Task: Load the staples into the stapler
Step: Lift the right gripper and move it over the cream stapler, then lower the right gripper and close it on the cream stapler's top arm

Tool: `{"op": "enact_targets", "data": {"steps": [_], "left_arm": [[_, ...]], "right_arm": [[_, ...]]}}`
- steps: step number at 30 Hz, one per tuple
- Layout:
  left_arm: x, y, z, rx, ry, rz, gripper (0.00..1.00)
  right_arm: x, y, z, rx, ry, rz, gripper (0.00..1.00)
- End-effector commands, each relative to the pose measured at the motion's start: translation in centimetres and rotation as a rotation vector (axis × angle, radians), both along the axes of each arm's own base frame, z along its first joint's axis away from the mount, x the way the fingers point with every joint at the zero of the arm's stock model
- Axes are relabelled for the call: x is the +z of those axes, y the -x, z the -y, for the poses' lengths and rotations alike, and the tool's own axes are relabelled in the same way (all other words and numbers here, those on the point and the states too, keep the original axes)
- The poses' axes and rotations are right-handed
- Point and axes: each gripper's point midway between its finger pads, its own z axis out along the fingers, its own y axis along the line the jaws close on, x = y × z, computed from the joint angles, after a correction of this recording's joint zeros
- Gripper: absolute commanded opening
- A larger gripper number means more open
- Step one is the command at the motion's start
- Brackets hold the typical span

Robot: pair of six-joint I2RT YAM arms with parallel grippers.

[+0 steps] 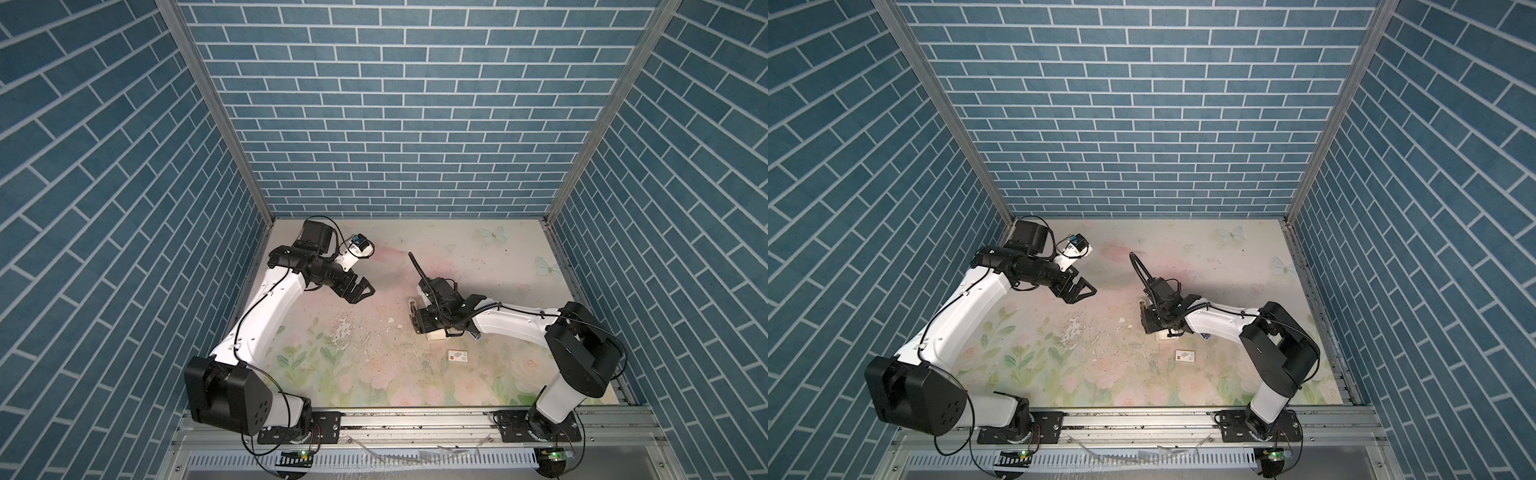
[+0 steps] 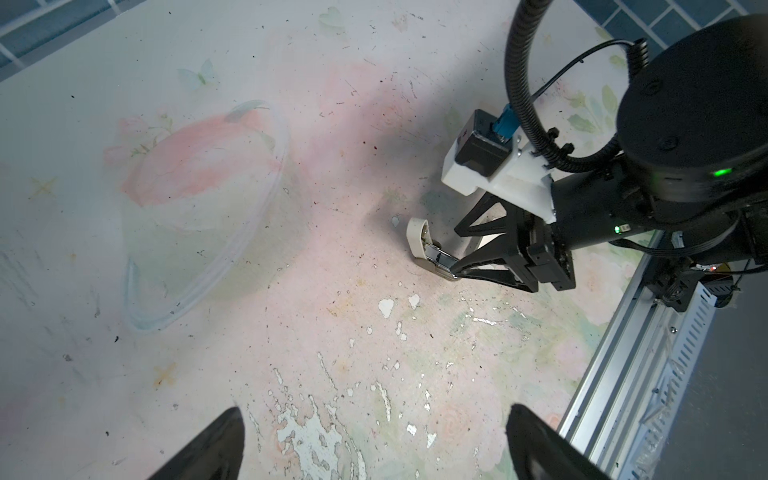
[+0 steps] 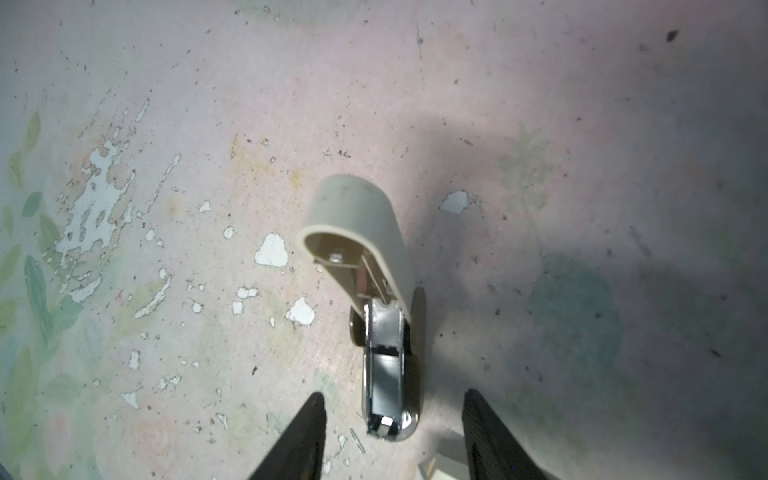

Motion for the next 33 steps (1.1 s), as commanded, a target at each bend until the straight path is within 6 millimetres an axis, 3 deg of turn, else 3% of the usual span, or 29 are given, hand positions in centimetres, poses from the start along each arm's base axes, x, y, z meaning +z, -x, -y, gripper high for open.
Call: {"op": "enact_targets", "data": {"steps": [1, 14, 23, 33], "left_arm": [[1.3, 0.7, -0.1, -0.008, 0.010, 0.007, 1.00], [1.6, 1.7, -0.6, -0.001, 0.001, 0.009, 0.99], [2.4, 1.7, -2.0, 0.059, 0.035, 0.002, 1.00], [3.5, 1.6, -4.4, 0.146, 0.051, 0.017, 1.00]], "right_arm": [[-0.6, 0.0, -0.1, 0.033, 0.051, 0.018, 0.54], [-2.2, -0.1, -1.2, 0.098, 0.104, 0.031, 0.51], [-3.5, -0.1, -1.6, 0.176, 0.159, 0.060, 0.38], [-3.2, 1.3, -4.9, 0.359, 0.169, 0.101, 0.31]]}}
